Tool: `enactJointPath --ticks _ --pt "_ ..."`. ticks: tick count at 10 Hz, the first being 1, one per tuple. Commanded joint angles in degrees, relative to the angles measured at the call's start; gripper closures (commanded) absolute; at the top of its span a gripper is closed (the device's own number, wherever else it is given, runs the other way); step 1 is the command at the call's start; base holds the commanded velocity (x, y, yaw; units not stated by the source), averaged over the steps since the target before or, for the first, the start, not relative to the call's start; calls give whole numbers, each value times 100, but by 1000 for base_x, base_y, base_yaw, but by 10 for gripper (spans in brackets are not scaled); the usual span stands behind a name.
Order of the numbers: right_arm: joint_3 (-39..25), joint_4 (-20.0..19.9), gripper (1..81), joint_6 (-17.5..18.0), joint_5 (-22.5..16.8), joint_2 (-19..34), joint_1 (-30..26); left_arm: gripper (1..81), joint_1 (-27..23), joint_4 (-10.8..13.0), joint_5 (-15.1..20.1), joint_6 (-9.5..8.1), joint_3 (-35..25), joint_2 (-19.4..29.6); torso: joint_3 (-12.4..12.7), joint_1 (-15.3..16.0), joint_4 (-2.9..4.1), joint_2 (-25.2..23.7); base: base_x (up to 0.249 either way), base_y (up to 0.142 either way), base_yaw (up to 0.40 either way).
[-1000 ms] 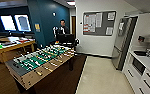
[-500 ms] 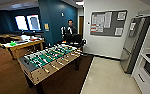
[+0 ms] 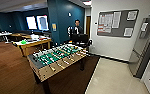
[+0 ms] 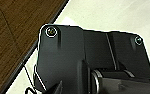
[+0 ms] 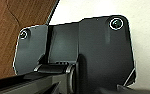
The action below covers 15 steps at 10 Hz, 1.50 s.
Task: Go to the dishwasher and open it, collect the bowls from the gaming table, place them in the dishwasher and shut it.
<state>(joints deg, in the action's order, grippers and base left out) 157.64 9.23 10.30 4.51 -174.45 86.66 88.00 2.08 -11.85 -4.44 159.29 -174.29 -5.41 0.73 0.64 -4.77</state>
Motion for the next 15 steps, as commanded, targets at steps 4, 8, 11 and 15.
enactJointPath --ticks 4,8,11,15 --pt "3 62 10 -28 -266 -22 -267 10 -235 11 253 22 23 17 0 0 0 0 0 0 187" --pt "3 62 10 -28 -266 -22 -267 10 -235 11 253 22 23 17 0 0 0 0 0 0 157" --pt "3 62 10 -28 -266 -14 -268 10 -235 11 253 22 23 17 0 0 0 0 0 0 147" --pt "3 62 10 -28 -266 -14 -267 10 -235 11 253 22 23 17 0 0 0 0 0 0 162"
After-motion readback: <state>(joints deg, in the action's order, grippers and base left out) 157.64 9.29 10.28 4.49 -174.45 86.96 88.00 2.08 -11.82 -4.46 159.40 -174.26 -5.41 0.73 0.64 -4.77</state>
